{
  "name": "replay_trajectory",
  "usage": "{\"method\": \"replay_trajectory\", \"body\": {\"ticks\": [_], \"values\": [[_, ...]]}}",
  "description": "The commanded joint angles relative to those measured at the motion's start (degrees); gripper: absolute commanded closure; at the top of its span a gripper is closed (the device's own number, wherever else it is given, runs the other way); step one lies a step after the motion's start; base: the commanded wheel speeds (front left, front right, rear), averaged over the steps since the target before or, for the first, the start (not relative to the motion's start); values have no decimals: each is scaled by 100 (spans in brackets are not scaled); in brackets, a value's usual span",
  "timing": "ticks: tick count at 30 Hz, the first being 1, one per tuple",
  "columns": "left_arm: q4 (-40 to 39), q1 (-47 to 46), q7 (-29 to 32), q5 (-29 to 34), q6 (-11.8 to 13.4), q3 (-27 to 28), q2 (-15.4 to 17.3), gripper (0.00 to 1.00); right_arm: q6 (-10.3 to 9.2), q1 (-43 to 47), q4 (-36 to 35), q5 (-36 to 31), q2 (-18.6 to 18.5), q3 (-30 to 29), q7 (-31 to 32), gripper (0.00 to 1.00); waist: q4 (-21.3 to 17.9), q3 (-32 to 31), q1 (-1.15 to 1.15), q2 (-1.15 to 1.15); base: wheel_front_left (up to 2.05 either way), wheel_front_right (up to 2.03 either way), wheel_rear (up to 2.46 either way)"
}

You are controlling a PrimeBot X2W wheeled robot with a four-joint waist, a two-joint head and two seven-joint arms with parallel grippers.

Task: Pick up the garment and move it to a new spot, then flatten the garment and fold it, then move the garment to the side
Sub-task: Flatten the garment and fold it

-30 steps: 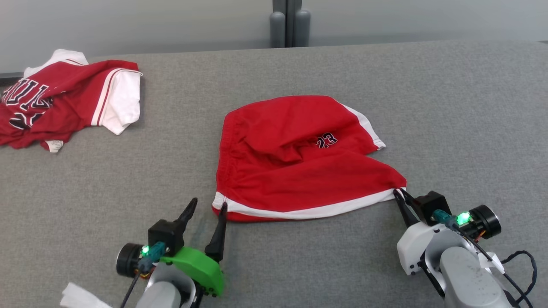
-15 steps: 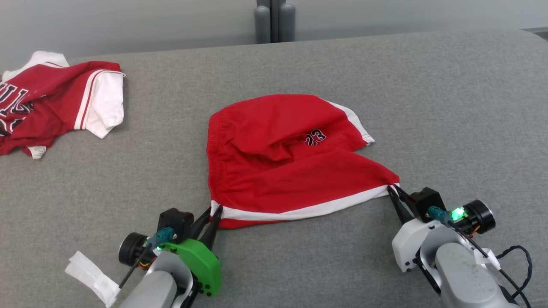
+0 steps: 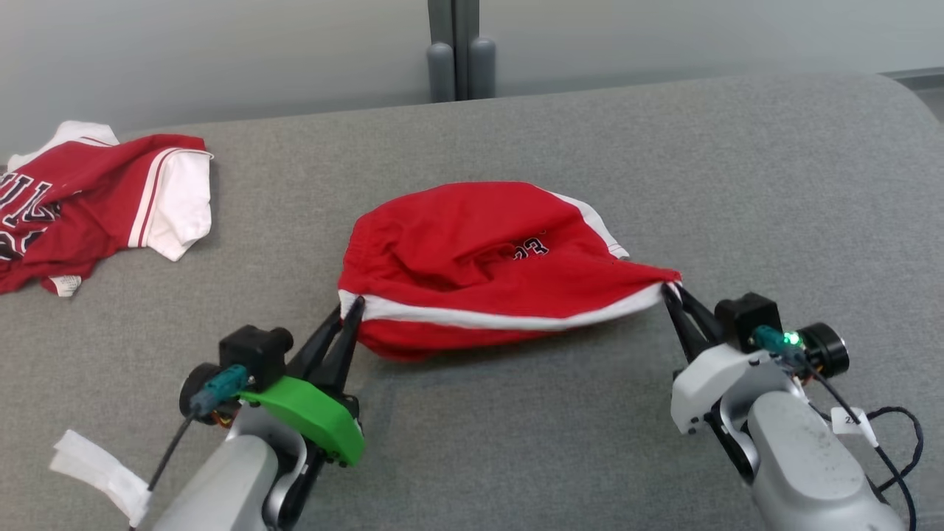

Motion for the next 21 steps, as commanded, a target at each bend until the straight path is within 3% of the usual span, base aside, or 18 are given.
{"method": "replay_trajectory", "body": {"ticks": [1, 10, 17, 21], "values": [[-160, -9, -16, -47, -17, 37, 111, 100, -8, -129, -118, 163, -79, 43, -1, 100, -58, -128, 0, 0, 0, 0, 0], [-1817, -291, 446, -106, 91, 333, 854, 100, -8, -436, -1374, 1014, -780, 525, 201, 100, -231, -596, 0, 0, 0, 0, 0], [-3242, -813, 1038, -120, 237, 619, 1313, 100, -7, -495, -3174, 1460, -1332, 331, 893, 100, -375, -743, 0, 0, 0, 0, 0], [-3854, -1195, 1347, -83, 329, 764, 1464, 100, -7, -436, -4265, 1499, -1394, 38, 1372, 100, -471, -720, 0, 0, 0, 0, 0]]}}
